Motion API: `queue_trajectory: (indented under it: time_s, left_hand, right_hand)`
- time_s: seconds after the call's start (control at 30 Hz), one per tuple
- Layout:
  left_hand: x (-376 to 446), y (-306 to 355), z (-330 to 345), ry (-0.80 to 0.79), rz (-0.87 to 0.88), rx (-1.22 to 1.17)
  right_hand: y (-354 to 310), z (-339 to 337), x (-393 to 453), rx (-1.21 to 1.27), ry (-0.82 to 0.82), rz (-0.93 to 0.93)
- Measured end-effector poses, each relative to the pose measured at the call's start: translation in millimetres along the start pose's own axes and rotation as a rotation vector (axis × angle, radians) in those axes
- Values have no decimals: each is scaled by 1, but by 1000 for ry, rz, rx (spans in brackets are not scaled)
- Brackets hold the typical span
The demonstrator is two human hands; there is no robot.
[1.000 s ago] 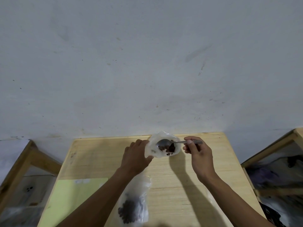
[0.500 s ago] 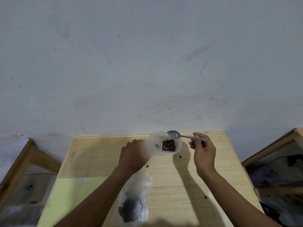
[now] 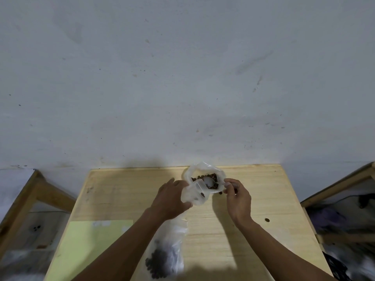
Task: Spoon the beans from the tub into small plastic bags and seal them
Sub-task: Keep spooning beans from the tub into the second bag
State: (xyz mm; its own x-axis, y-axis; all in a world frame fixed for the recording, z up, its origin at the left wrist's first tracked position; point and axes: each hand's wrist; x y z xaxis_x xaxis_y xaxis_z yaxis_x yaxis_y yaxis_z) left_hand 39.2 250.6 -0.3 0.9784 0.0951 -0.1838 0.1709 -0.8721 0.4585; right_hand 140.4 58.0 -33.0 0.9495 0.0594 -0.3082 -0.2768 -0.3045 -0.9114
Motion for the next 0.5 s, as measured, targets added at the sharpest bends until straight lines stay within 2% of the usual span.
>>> queue_trajectory:
  time_s: [0.17, 0.3, 0.4, 0.5]
  left_hand:
    - [1, 4, -3, 5, 19, 0]
    - [-4, 2, -5, 124, 14, -39]
    - [-9, 0, -8, 213, 1, -95]
    - [-12, 0, -9, 249, -20, -114]
  right_hand:
    - [0, 6, 7, 90, 2, 236]
    - [-8, -2, 12, 267, 24, 358]
    - [-22, -14, 12, 369, 6, 345]
    - [-45, -26, 9, 389, -17, 255]
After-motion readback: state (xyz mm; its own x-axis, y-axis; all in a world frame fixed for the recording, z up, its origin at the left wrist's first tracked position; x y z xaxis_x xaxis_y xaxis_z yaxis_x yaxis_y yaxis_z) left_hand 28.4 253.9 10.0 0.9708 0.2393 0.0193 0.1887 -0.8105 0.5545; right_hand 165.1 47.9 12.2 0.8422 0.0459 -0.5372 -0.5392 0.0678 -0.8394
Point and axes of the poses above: each hand's wrist, its own x-axis towards the middle knuckle, its own z-axis out of the palm, y = z × x, and after that the axes turned 10 degrees about z, right-handed
